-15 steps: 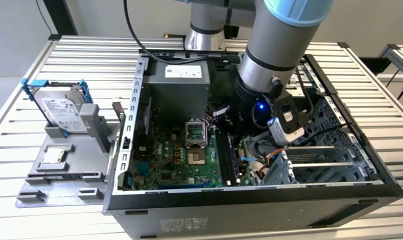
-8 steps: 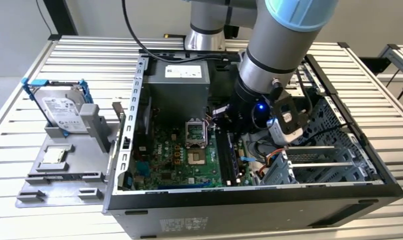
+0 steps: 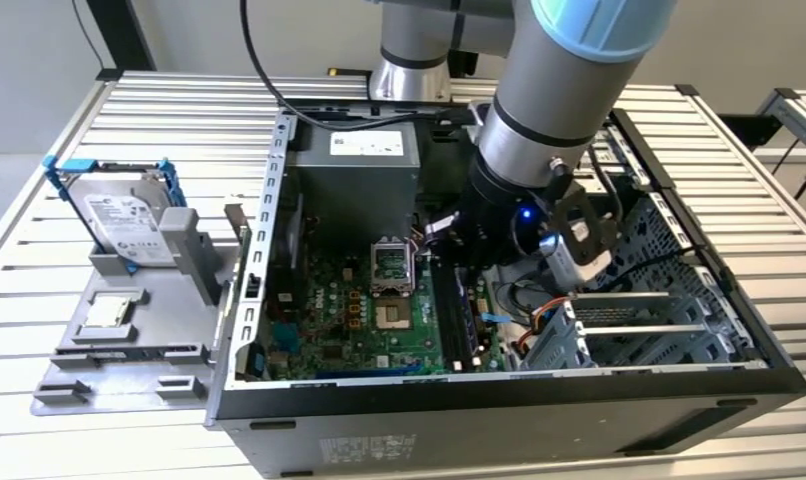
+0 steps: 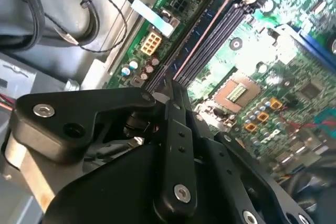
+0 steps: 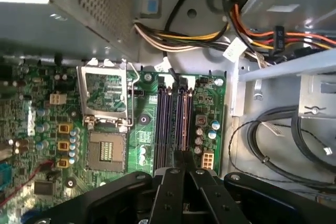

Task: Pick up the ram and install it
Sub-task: 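Press down the ram until it locks into place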

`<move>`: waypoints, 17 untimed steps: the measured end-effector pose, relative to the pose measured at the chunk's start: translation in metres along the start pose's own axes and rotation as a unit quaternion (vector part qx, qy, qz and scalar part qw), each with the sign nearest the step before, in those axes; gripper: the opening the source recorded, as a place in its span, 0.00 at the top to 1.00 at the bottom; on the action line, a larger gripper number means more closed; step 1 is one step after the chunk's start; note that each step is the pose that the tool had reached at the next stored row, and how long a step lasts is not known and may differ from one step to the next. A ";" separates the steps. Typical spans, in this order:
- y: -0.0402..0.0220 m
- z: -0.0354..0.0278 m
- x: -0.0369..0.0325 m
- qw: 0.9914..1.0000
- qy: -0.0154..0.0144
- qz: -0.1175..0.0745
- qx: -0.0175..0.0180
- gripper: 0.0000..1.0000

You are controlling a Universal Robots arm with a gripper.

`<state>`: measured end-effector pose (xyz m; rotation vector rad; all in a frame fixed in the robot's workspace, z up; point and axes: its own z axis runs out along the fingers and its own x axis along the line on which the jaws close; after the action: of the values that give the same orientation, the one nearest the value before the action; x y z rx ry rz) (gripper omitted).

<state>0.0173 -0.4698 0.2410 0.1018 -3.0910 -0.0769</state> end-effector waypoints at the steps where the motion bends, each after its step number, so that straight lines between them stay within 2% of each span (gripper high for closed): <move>1: 0.0000 0.0000 0.0000 1.000 0.000 -0.010 0.000 1.00; 3: 0.0000 0.0000 0.0000 0.999 0.001 -0.041 0.002 1.00; 5: 0.0000 0.0000 0.0000 0.998 0.002 -0.055 0.003 1.00; 9: 0.0000 -0.0003 0.0000 0.996 0.003 -0.087 0.004 1.00; 10: 0.0000 -0.0005 0.0000 0.995 0.004 -0.099 0.005 1.00; 12: 0.0000 -0.0010 0.0000 0.993 0.004 -0.115 0.005 1.00; 14: 0.0001 -0.0015 0.0000 0.991 0.004 -0.133 0.006 1.00; 17: 0.0002 -0.0025 0.0001 0.987 0.004 -0.160 0.008 1.00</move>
<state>0.0173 -0.4697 0.2435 0.5962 -3.0368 -0.0631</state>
